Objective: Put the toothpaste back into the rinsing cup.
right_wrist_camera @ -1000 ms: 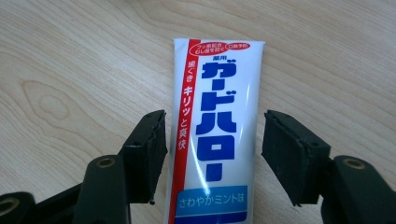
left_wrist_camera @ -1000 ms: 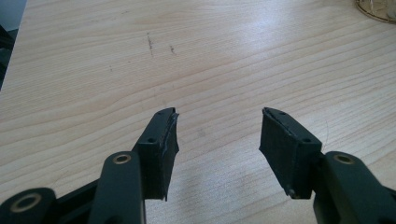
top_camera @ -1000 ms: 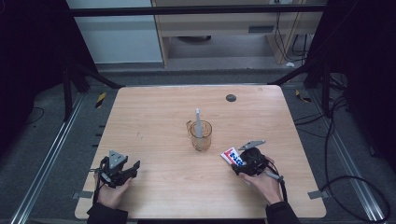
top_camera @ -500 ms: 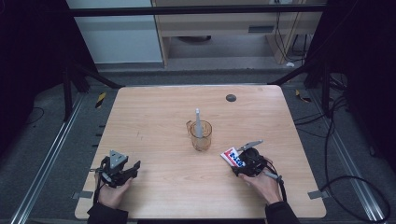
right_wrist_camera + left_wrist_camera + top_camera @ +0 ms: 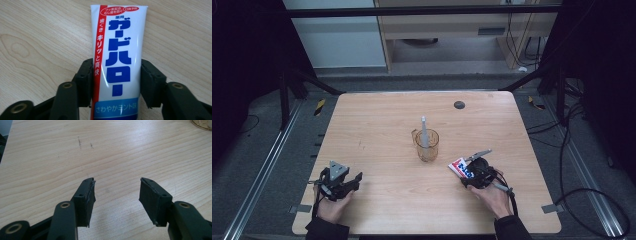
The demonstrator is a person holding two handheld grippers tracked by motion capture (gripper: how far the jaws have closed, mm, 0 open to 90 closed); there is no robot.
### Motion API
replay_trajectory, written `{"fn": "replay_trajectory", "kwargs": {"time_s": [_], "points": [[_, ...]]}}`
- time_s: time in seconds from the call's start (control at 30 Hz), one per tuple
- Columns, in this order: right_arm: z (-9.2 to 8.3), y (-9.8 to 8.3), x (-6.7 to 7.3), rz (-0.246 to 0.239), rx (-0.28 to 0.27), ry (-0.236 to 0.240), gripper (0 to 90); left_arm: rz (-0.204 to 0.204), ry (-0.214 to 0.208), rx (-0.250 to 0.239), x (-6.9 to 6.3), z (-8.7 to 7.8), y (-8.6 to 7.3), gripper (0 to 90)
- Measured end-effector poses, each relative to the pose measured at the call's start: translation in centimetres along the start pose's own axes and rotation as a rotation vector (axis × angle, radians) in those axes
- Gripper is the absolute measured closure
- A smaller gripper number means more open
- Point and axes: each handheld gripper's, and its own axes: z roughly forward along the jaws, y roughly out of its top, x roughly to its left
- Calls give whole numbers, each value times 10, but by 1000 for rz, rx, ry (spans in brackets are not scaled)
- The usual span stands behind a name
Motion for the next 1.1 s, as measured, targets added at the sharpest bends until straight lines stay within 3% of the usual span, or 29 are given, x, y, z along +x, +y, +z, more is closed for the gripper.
{"fn": "replay_trajectory", "kwargs": {"time_s": [0.17, 0.37, 0.47, 0.77, 1.07, 1.1], "points": [[-5, 1, 2, -4, -5, -10, 637, -1, 0, 0, 0, 0, 0, 452], [-7, 2, 2, 9, -16, 8, 665, 0, 1, -1, 1, 0, 0, 452], [-12, 2, 2, 13, -49, 14, 672, -2, 0, -2, 1, -1, 0, 452], [-32, 4, -4, 35, -259, 40, 676, -2, 2, -2, 0, 0, 0, 452], [-54, 18, -10, 88, -479, 18, 680, -5, 2, -2, 1, -1, 0, 452], [-54, 18, -10, 88, -479, 18, 680, -5, 2, -3, 1, -1, 0, 452]]}}
